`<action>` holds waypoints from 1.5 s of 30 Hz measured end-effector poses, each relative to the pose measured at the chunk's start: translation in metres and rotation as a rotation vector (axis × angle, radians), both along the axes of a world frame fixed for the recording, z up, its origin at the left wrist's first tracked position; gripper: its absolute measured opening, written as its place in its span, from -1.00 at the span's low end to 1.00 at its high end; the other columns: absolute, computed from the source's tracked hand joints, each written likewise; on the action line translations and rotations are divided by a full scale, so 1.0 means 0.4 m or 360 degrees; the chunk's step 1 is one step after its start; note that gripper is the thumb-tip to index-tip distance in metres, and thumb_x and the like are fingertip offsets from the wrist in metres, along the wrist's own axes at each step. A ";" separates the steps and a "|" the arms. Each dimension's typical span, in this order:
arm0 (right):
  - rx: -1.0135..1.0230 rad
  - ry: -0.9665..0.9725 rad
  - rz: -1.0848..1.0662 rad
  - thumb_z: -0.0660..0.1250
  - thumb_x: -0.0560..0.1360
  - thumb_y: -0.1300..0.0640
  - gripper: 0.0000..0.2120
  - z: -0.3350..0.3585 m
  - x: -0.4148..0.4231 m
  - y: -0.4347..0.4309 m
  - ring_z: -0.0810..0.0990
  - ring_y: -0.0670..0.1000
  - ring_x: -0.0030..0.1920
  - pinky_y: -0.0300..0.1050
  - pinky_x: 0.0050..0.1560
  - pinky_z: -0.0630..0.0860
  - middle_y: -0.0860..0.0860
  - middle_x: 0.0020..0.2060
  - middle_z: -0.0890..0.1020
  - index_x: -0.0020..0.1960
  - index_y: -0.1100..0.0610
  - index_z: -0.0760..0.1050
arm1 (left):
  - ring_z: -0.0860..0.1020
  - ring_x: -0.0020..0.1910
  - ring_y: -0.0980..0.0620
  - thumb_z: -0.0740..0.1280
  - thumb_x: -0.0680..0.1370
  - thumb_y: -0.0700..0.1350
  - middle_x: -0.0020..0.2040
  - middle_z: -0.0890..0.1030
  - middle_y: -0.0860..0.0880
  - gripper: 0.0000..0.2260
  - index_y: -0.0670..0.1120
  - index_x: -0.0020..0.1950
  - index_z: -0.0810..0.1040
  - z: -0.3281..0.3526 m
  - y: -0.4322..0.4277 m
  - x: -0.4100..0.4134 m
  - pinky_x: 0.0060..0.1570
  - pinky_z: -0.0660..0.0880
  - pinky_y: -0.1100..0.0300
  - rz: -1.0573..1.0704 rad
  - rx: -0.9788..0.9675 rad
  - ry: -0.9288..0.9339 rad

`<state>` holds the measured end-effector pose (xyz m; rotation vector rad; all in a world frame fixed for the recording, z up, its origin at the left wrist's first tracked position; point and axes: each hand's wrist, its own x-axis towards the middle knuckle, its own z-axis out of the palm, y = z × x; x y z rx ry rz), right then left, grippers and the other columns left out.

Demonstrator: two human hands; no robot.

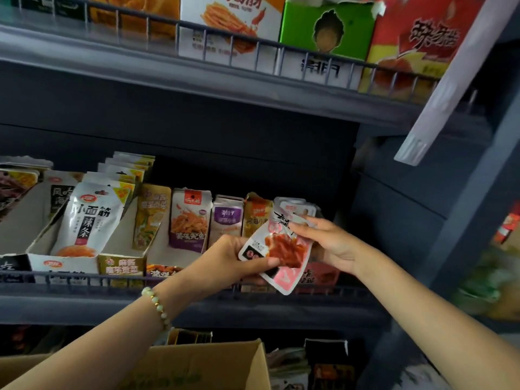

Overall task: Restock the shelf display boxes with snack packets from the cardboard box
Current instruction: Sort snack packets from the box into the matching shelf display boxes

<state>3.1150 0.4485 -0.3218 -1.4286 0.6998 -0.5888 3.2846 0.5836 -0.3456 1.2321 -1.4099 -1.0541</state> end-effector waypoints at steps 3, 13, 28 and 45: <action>0.0068 -0.0057 -0.0095 0.41 0.31 0.08 -0.55 0.001 -0.052 -0.020 0.68 0.00 -0.15 -0.12 -0.15 0.64 0.08 -0.10 0.68 0.19 0.13 0.54 | 0.68 -0.14 0.11 0.46 0.45 -0.19 -0.18 0.72 0.01 -0.94 -0.13 -0.11 0.63 0.019 -0.040 -0.049 -0.17 0.58 0.32 0.0036 -0.0097 -0.0025; -0.0672 -0.0046 -0.0603 0.37 0.50 0.24 -0.90 0.087 -0.152 -0.154 0.64 -0.15 -0.28 -0.35 -0.30 0.55 -0.06 -0.24 0.66 -0.06 0.06 0.52 | 0.62 -0.09 0.18 0.33 0.55 0.06 -0.08 0.66 0.06 -0.71 0.06 0.26 0.50 -0.030 -0.197 -0.038 -0.03 0.56 0.25 0.0273 -0.0311 -0.0902; -0.1659 0.0878 -0.0385 0.52 0.36 0.14 -0.69 -0.067 -0.027 -0.301 0.58 0.02 -0.09 0.04 -0.09 0.55 -0.04 -0.08 0.60 -0.03 -0.02 0.45 | 0.57 -0.09 0.21 0.31 0.57 0.02 -0.10 0.60 0.12 -0.95 0.08 -0.05 0.55 -0.096 -0.252 -0.029 -0.07 0.51 0.36 -0.0034 -0.0255 -0.1165; -0.1872 0.1031 -0.0268 0.40 0.49 0.08 -0.70 -0.074 -0.017 -0.302 0.50 -0.08 -0.21 -0.23 -0.34 0.36 -0.02 -0.09 0.55 0.06 0.07 0.30 | 0.57 -0.14 0.22 0.32 0.56 0.02 -0.13 0.61 0.13 -0.95 0.10 -0.09 0.55 -0.116 -0.260 -0.022 -0.13 0.49 0.38 -0.0010 -0.0305 -0.1103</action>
